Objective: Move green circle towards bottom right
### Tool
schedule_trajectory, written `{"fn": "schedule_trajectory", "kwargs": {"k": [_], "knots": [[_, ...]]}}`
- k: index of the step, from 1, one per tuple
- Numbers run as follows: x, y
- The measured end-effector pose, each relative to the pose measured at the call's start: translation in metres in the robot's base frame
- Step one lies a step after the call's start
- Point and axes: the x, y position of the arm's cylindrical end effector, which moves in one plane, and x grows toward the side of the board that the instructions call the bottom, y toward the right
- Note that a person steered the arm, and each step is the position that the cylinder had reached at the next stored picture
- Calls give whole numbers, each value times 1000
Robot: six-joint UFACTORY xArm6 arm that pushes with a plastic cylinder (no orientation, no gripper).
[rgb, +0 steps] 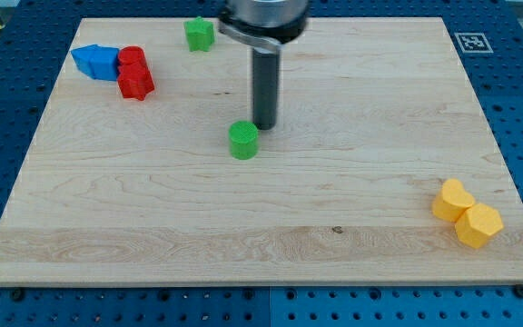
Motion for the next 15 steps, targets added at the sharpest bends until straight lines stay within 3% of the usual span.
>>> {"fn": "schedule_trajectory", "kwargs": {"k": [2,4,6,11,14,15], "knots": [[7,-71],[22,-63],[22,-4],[72,123],[37,55],[63,30]]}}
